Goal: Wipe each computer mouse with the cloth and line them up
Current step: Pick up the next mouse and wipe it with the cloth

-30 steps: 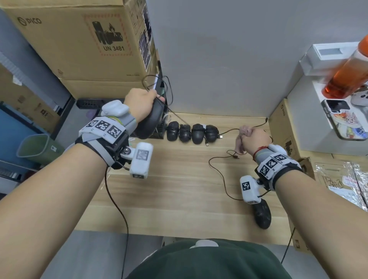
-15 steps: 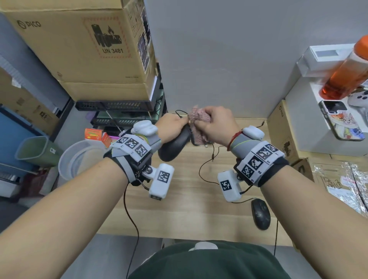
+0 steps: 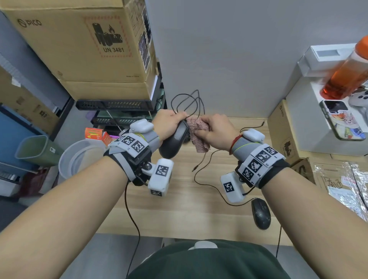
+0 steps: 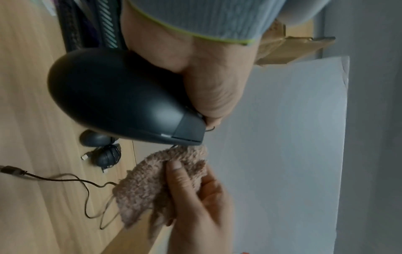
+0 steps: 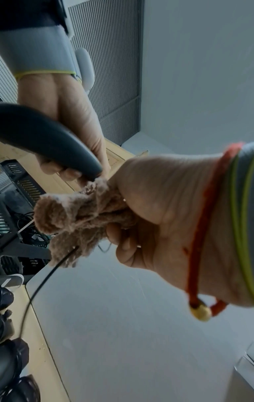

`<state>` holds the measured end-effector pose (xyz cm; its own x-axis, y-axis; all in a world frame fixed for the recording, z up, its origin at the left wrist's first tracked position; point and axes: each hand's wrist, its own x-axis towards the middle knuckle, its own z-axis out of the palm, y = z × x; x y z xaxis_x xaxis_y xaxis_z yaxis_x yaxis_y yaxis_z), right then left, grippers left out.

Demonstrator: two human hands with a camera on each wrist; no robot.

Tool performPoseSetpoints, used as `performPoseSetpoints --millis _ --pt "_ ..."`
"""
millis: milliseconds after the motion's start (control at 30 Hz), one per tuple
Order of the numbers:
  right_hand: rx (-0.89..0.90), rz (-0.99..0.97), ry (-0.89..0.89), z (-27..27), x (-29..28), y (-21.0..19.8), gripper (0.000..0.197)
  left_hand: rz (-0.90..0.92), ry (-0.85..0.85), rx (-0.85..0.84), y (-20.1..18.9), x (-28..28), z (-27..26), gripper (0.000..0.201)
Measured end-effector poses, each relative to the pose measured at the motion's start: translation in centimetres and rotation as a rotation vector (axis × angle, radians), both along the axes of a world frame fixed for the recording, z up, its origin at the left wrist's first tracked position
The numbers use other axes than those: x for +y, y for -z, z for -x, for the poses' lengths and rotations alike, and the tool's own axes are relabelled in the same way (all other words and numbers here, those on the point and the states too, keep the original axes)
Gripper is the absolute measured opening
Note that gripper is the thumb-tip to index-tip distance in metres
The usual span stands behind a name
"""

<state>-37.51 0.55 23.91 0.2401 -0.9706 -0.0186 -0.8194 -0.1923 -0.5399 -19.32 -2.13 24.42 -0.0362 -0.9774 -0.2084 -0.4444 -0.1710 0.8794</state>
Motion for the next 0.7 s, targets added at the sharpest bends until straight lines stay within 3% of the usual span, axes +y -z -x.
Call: performPoseSetpoints --millis 100,167,467,567,700 --pt "0.026 -0.021 0.03 1.0 -0.3 1.3 0.018 -0.067 -0.073 0.156 -0.9 -0.2 -0.1 0.035" --pt "0.041 -0.063 0.072 1.9 -0.2 2.6 0.026 -0.105 -0.079 0.212 -1.4 -0.2 -0.5 0.026" --pt "0.152 -0.326 0.367 7.3 2.1 8.3 0.02 -0.136 -0.147 0.324 -2.2 -1.1 -2.3 0.026" --pt "0.186 -0.372 0.452 8.8 3.0 9.0 0.006 -0.155 -0.149 0.31 -2.2 -1.4 -3.0 0.027" --pt "0.193 -0.373 0.527 9.1 2.6 8.2 0.008 -0.091 -0.136 0.198 -2.0 -1.3 -2.4 0.026"
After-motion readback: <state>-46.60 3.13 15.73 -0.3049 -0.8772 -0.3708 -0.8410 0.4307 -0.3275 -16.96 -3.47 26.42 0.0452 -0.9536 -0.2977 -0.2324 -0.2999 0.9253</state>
